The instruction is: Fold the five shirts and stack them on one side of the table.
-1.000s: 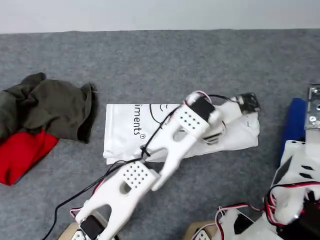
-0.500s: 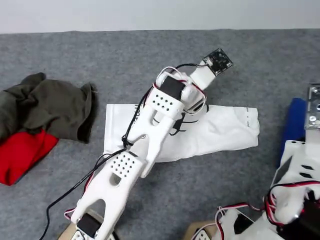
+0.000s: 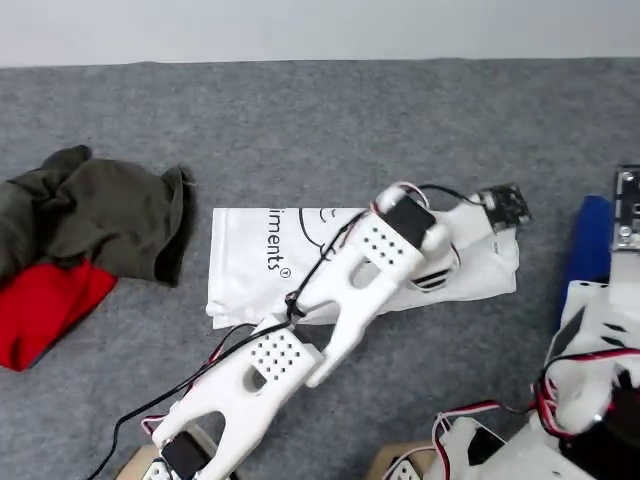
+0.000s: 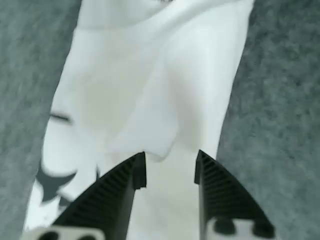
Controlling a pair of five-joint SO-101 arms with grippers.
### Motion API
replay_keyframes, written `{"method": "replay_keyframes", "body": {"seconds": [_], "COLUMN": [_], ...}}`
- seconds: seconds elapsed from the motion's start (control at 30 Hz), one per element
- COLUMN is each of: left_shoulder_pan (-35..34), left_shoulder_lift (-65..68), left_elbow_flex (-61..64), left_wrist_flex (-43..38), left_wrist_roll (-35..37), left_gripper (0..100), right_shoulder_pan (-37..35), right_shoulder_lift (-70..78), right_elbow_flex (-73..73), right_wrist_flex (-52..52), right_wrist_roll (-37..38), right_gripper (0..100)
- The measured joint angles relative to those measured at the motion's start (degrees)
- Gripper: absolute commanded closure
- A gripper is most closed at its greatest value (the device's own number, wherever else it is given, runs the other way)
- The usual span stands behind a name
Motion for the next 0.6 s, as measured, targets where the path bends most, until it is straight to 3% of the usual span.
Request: {"method": "replay_keyframes", "body": {"seconds": [0.17, 0.3, 0.4, 0.6], "left_shoulder_pan": [-4.2, -9.2, -11.8, -16.2], "left_shoulder_lift": [0.7, 0.8, 0.3, -1.0], "left_elbow_flex": [-0.1, -3.0, -5.3, -8.9], "left_wrist_flex": [-12.0, -15.0, -12.9, 1.1], "left_wrist_roll": [1.3, 3.5, 3.9, 3.9], "left_gripper": [84, 84, 84, 87], "right_shoulder_pan": [0.0, 0.0, 0.0, 0.0], "right_shoulder_lift": [-0.1, -0.1, -0.1, -0.1], "right_elbow_flex": [0.0, 0.0, 0.0, 0.0], "right_wrist_flex": [0.0, 0.0, 0.0, 0.0], "right_wrist_roll": [0.0, 0.0, 0.0, 0.0], "right_gripper": [98.9, 98.9, 98.9, 98.9]}}
